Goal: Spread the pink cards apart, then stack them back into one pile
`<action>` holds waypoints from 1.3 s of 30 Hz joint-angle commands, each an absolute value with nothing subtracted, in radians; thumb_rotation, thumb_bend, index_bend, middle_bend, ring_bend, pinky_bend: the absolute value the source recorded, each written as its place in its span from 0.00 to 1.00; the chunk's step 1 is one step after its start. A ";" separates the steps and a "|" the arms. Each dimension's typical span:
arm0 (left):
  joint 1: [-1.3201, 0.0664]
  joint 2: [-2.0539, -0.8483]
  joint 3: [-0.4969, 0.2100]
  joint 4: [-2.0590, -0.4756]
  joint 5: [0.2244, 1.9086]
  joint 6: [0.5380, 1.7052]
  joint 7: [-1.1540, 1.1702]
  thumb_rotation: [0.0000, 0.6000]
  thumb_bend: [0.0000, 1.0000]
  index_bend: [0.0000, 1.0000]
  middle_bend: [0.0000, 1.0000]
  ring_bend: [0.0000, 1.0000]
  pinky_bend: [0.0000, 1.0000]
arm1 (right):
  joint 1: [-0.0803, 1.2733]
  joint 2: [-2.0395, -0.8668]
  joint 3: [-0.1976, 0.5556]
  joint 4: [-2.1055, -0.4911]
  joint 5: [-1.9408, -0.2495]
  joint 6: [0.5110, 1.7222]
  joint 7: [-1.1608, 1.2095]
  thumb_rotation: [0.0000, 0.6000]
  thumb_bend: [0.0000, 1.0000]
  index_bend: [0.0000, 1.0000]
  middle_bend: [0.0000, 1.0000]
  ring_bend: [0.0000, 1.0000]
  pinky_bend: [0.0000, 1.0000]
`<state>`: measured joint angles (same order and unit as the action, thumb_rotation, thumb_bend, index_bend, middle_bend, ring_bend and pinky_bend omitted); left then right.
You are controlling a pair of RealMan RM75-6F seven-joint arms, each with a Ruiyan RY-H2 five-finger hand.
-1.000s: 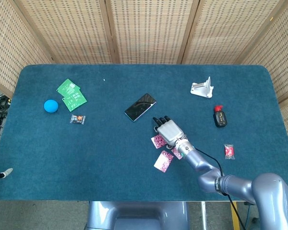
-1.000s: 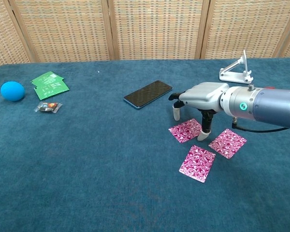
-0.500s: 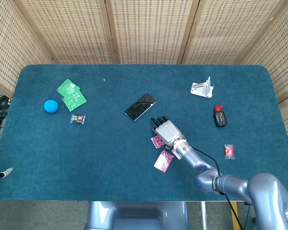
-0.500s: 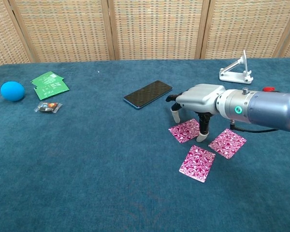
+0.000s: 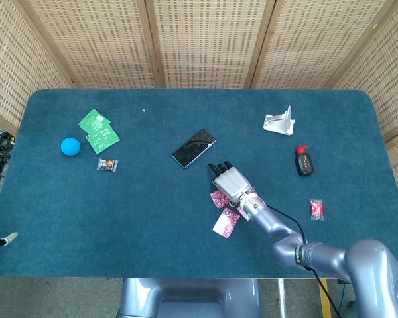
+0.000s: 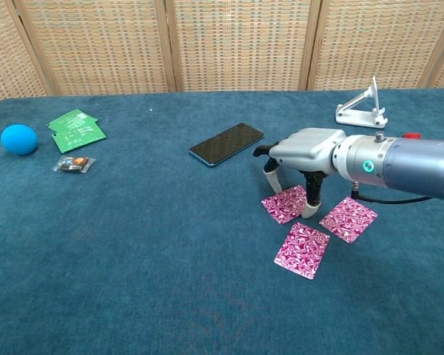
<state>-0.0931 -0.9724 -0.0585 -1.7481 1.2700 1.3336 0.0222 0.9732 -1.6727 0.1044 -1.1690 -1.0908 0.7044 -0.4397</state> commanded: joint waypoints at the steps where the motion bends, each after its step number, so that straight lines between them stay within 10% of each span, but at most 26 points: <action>1: -0.092 -0.971 -0.057 -1.749 1.272 1.335 0.021 1.00 0.00 0.00 0.00 0.00 0.00 | 0.971 -1.655 0.111 -1.192 -1.091 0.715 -0.446 1.00 0.21 0.57 0.02 0.13 0.16; 20: -0.088 -0.963 -0.051 -1.756 1.300 1.346 0.005 1.00 0.00 0.00 0.00 0.00 0.00 | 0.940 -1.486 0.043 -1.520 -1.064 0.778 -0.598 1.00 0.20 0.56 0.02 0.13 0.16; 39: -0.085 -0.959 -0.047 -1.754 1.314 1.350 -0.010 1.00 0.00 0.00 0.00 0.00 0.00 | 0.932 -1.565 -0.017 -1.548 -0.965 0.845 -0.758 1.00 0.20 0.55 0.02 0.13 0.16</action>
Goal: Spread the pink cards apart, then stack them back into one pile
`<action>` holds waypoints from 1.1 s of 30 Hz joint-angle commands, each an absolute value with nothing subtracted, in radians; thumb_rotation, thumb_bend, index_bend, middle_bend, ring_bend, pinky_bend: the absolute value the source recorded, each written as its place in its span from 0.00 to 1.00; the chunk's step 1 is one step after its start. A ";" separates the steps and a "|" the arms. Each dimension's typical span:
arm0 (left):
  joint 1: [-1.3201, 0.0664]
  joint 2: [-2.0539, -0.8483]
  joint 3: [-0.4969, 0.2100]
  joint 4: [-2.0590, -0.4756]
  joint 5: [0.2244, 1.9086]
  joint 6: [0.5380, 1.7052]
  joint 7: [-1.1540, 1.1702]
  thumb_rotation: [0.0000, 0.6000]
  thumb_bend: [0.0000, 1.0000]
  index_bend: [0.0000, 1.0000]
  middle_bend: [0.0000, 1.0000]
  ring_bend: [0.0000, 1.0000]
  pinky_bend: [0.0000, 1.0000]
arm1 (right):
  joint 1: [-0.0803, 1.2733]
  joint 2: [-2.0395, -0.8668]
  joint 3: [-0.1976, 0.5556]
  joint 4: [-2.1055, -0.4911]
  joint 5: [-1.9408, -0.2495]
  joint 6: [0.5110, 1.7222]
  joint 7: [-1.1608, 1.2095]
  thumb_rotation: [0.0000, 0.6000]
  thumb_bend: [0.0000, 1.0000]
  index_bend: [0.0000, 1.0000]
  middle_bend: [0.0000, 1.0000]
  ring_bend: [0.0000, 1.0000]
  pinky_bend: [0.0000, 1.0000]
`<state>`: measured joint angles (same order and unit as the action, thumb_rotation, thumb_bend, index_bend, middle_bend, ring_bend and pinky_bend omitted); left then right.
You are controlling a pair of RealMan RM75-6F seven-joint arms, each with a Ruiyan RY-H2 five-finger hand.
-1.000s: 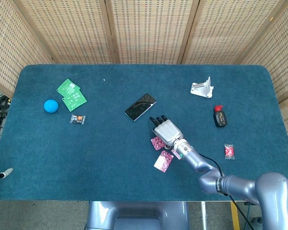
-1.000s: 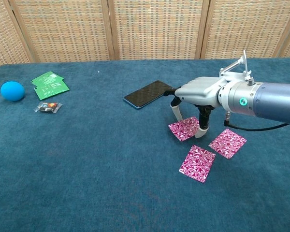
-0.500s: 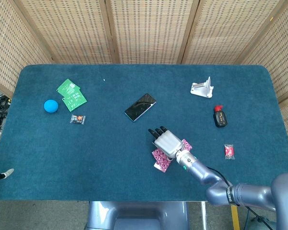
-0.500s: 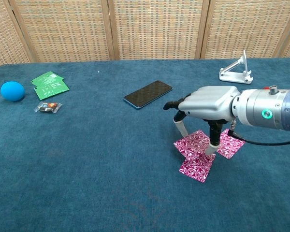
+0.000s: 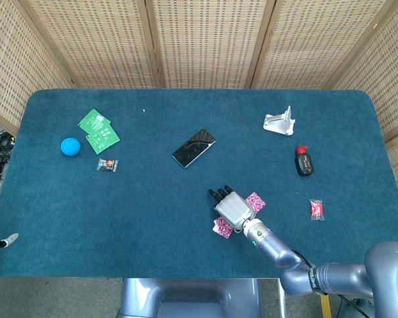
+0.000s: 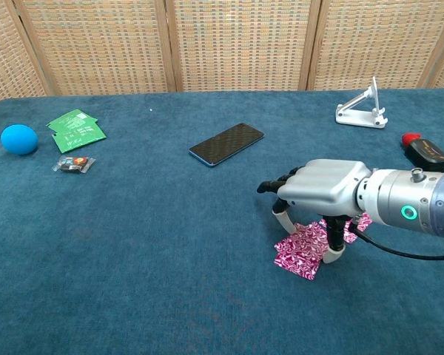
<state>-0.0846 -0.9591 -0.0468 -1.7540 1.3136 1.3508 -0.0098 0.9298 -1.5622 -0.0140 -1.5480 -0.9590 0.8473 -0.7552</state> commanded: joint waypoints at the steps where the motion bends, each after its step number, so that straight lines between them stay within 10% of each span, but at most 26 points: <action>1: -0.085 -0.960 -0.046 -1.754 1.314 1.350 -0.010 1.00 0.00 0.00 0.00 0.00 0.00 | 0.933 -1.566 -0.020 -1.548 -0.973 0.845 -0.758 1.00 0.20 0.55 0.02 0.13 0.16; 33: -0.085 -0.960 -0.046 -1.755 1.313 1.351 -0.006 1.00 0.00 0.00 0.00 0.00 0.00 | 0.953 -1.520 -0.046 -1.548 -1.071 0.807 -0.752 1.00 0.20 0.55 0.02 0.13 0.16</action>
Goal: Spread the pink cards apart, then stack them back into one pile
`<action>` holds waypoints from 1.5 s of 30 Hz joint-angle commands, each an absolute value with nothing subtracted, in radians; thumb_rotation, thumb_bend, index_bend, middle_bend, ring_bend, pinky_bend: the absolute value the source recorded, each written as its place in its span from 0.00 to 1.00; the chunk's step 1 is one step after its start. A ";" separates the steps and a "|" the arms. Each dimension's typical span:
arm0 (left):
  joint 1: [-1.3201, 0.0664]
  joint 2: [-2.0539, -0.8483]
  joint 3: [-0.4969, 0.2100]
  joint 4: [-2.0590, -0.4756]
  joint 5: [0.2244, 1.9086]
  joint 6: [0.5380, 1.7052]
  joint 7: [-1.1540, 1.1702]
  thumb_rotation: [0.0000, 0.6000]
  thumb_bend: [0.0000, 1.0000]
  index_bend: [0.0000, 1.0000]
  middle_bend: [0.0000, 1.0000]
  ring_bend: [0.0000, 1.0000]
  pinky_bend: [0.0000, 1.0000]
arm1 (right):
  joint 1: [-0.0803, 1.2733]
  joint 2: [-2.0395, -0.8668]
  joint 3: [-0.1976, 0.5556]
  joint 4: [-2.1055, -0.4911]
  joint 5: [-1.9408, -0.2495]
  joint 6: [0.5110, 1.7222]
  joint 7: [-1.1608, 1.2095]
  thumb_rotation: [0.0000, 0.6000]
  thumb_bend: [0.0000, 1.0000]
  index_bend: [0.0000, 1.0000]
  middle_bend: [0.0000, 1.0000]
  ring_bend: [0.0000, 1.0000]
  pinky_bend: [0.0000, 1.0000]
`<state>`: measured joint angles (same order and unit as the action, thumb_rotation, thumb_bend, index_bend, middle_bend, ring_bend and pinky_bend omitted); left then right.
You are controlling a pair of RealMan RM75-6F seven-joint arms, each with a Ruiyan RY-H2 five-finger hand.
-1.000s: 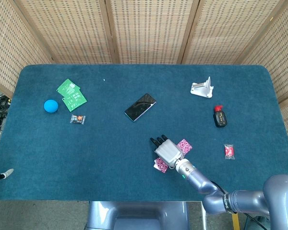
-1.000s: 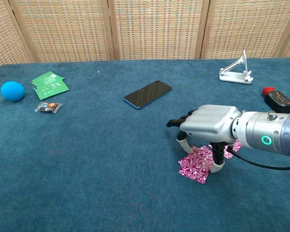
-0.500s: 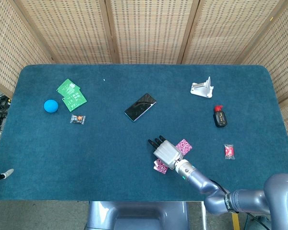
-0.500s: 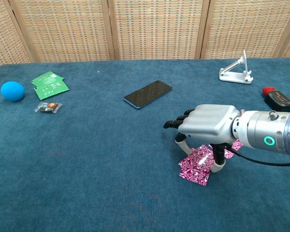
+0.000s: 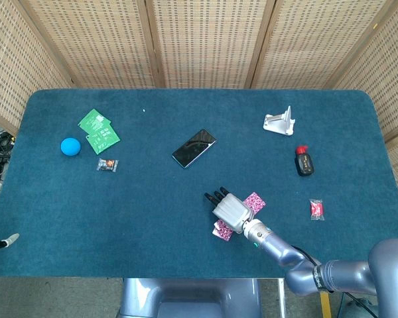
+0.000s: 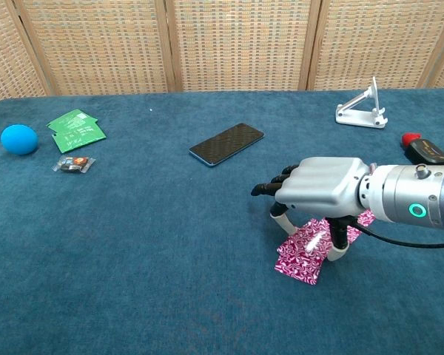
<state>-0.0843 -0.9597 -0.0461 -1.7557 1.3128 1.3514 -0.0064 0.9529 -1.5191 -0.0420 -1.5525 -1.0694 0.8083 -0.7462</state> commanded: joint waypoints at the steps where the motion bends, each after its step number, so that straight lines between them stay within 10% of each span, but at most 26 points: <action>1: -0.085 -0.960 -0.046 -1.755 1.313 1.350 -0.006 1.00 0.00 0.00 0.00 0.00 0.00 | 0.953 -1.520 -0.048 -1.548 -1.070 0.805 -0.754 1.00 0.20 0.55 0.02 0.13 0.16; 45: -0.085 -0.961 -0.045 -1.757 1.313 1.351 -0.004 1.00 0.00 0.00 0.00 0.00 0.00 | 0.978 -1.440 -0.070 -1.617 -1.168 0.767 -0.734 1.00 0.15 0.30 0.00 0.14 0.16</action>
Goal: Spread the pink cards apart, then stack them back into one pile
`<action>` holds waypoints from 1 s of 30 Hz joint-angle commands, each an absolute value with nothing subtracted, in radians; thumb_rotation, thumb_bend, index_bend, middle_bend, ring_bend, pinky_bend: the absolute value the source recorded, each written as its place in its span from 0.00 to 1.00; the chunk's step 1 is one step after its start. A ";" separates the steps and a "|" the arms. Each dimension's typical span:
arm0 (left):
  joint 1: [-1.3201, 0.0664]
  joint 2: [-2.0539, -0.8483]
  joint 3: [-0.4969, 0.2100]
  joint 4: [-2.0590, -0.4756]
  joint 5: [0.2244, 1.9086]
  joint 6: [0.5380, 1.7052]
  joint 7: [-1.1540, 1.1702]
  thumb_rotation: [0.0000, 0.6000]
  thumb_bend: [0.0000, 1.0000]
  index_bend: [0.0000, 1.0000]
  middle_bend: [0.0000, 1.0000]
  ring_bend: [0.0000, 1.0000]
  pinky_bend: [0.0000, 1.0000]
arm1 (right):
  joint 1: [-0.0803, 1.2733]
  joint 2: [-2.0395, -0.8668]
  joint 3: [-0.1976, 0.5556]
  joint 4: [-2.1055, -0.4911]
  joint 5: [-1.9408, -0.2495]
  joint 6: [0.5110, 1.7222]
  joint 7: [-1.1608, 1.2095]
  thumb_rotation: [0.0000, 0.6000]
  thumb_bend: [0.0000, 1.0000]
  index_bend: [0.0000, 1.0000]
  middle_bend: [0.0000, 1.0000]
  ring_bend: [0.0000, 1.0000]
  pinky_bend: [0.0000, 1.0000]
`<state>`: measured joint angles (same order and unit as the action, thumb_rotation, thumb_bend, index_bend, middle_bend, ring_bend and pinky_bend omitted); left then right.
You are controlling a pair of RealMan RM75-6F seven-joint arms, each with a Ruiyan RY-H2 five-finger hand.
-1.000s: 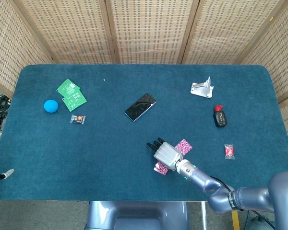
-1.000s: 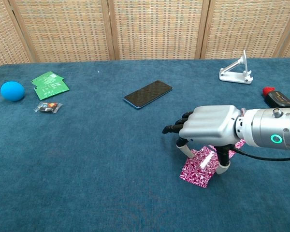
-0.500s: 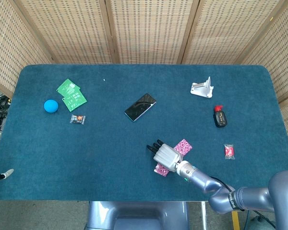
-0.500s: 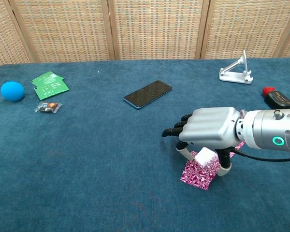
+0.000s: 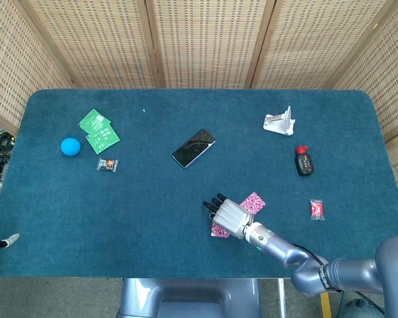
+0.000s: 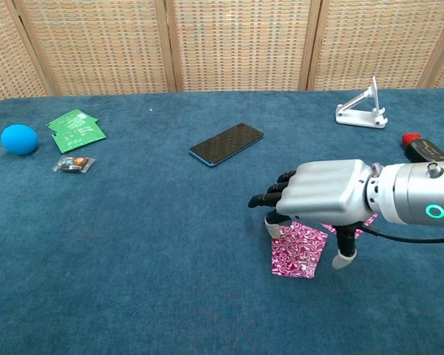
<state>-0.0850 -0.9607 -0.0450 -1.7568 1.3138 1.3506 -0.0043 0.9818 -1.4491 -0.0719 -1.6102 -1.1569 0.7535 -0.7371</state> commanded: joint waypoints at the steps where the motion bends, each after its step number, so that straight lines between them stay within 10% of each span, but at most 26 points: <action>1: -0.085 -0.960 -0.045 -1.757 1.313 1.351 -0.004 1.00 0.00 0.00 0.00 0.00 0.00 | 0.975 -1.434 -0.068 -1.620 -1.173 0.774 -0.730 1.00 0.15 0.29 0.00 0.14 0.16; 30: -0.086 -0.968 -0.043 -1.762 1.314 1.353 0.022 1.00 0.00 0.00 0.00 0.00 0.00 | 0.853 -1.424 -0.092 -1.395 -1.221 0.786 -0.529 1.00 0.07 0.30 0.00 0.15 0.16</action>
<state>-0.0863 -0.9685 -0.0428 -1.7621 1.3135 1.3528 0.0224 0.8609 -1.4122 -0.0872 -1.4108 -1.2000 0.7824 -0.5453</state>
